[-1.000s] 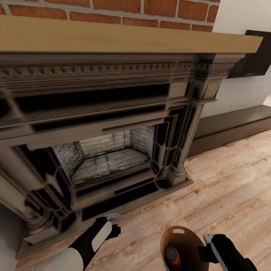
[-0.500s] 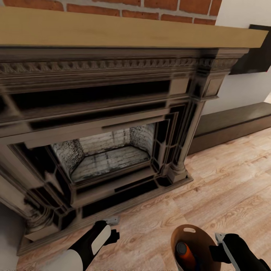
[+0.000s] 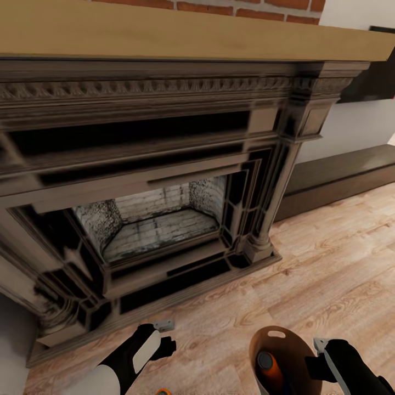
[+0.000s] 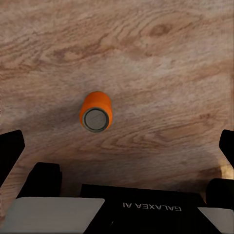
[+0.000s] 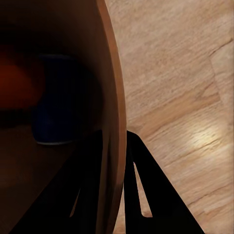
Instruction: Put the three can of soda from the living room inside the tash can in the kitchen.
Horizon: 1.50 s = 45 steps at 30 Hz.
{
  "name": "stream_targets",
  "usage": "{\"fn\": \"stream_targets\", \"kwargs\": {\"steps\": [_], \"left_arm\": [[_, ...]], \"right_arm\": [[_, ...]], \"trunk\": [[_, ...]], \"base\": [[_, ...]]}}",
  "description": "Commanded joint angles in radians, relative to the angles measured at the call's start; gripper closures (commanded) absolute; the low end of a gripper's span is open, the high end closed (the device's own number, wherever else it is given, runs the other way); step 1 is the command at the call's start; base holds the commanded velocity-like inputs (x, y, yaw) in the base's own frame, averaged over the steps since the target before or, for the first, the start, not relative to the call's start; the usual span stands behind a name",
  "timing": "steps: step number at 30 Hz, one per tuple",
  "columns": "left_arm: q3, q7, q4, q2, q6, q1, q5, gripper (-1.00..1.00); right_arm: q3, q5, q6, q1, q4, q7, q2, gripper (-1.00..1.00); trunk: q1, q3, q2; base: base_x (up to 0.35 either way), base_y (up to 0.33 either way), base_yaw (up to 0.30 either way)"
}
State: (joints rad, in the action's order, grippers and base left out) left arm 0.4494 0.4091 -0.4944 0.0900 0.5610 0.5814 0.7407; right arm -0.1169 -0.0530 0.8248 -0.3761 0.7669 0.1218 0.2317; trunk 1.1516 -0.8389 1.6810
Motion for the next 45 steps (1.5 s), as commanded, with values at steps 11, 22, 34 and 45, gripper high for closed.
{"fn": "stream_targets", "kwargs": {"steps": [11, 22, 34, 45], "left_arm": [[0.0, -0.002, 0.035, -0.005, -0.043, 0.0, 0.005, -1.0], [0.0, -0.003, 0.037, -0.004, -0.048, 0.0, 0.006, -1.0], [0.003, -0.076, 0.037, -0.004, -0.049, 0.0, 0.004, -1.0], [0.001, -0.106, 0.037, -0.006, -0.05, 0.0, 0.005, -1.0]], "right_arm": [[0.0, 0.009, 0.001, -0.001, 0.0, 0.005, 0.0, 1.0], [0.0, 0.008, 0.001, -0.001, 0.0, 0.005, 0.0, 1.0], [0.0, 0.006, 0.001, -0.001, 0.002, 0.005, 0.0, 1.0], [0.0, 0.005, 0.001, -0.002, 0.003, 0.005, 0.0, 1.0]], "trunk": [[0.0, -0.018, 0.0], [0.0, -0.036, 0.0], [0.0, -0.055, 0.0], [0.0, -0.073, 0.0]], "base": [[0.0, 0.0, 0.0], [0.0, 0.0, 0.0], [0.0, 0.0, 0.0], [0.0, 0.0, 0.0]]}}
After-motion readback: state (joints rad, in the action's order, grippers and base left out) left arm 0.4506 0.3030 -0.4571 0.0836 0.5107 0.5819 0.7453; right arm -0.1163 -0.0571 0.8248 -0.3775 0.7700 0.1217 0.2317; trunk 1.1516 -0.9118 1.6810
